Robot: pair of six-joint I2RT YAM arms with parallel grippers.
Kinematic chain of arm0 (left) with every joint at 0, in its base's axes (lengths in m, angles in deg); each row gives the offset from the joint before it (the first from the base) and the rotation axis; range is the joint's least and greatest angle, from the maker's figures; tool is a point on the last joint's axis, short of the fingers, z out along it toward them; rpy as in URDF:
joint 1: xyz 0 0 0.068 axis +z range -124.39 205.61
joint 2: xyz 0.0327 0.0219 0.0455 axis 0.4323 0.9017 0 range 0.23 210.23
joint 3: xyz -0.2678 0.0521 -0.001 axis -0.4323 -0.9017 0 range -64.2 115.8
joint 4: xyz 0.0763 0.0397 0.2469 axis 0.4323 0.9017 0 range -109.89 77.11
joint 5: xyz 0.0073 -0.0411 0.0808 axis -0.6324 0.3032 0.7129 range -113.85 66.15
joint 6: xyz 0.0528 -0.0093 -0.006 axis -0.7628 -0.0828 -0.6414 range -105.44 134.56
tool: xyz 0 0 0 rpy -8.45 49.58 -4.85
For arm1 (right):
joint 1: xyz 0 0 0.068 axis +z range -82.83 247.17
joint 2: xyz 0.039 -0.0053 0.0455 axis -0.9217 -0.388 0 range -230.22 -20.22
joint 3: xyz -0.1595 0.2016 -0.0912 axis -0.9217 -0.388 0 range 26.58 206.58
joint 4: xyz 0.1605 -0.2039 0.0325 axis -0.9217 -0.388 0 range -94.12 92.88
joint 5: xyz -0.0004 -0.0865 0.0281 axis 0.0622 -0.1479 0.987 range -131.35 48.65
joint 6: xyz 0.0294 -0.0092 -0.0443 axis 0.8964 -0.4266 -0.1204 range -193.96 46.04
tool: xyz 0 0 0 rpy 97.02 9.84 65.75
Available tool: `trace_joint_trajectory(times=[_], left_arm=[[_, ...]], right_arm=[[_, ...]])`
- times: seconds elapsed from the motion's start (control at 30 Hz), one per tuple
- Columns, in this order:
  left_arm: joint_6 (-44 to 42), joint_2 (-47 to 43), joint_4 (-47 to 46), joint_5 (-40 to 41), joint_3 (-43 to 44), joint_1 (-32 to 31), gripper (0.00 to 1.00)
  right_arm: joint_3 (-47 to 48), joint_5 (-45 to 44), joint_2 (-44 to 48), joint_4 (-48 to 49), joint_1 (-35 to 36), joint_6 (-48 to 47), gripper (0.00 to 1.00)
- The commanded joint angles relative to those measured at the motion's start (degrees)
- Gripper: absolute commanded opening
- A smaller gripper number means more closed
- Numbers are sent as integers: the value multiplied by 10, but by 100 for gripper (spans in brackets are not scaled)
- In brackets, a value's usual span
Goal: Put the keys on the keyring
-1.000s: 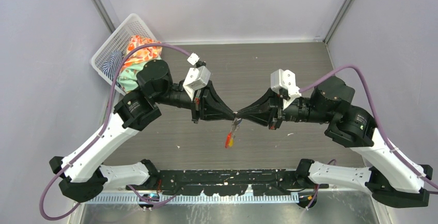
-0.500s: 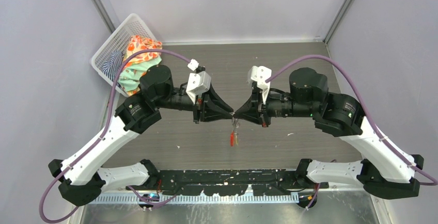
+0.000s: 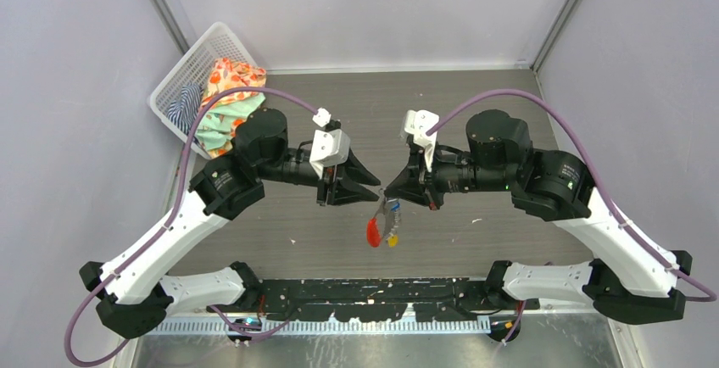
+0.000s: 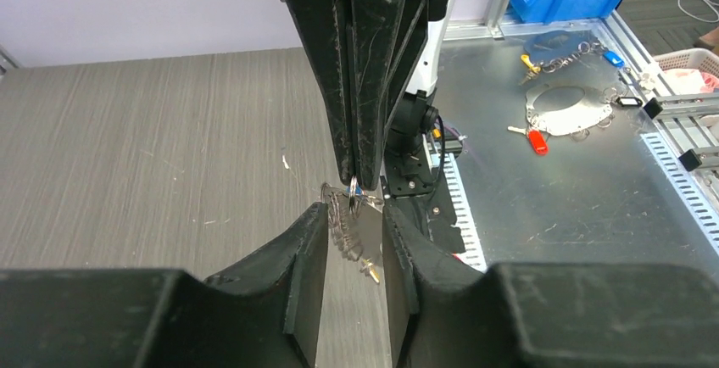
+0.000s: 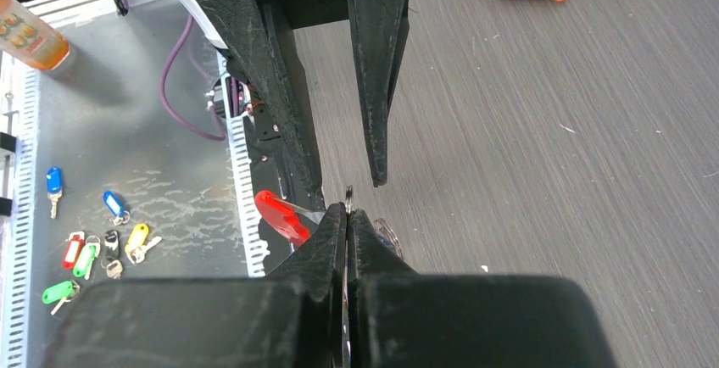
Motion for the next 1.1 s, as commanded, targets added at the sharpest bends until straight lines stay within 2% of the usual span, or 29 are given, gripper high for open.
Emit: trace_joint_trajectory(times=[0.0, 0.2, 0.43, 0.5, 0.57, 0.6, 0.93, 0.97, 1.0, 1.07], left_arm=[[-28, -4, 6, 2, 5, 3, 30], [-26, 1, 7, -3, -1, 3, 20], [-64, -6, 44, 11, -10, 3, 17], [-62, -5, 37, 11, -9, 3, 13], [-58, -3, 24, 14, -9, 3, 3], [-53, -3, 17, 17, -9, 3, 1], [-10, -5, -9, 19, -5, 3, 1], [-8, -4, -9, 18, -5, 3, 1], [-8, -4, -10, 19, -5, 4, 0], [2, -6, -13, 27, -6, 6, 1]], right_arm=[[25, 11, -6, 21, 1, 2, 1], [29, 21, -14, 33, 1, 3, 1], [27, 27, -14, 37, 0, 4, 1], [27, 32, -17, 38, 0, 6, 1], [28, 36, -20, 38, 1, 7, 1], [28, 38, -21, 38, 1, 8, 1], [26, 32, -26, 29, 1, 6, 1], [25, 32, -27, 29, 1, 7, 2], [24, 30, -27, 31, 1, 10, 8], [16, 14, -18, 44, 1, 23, 31]])
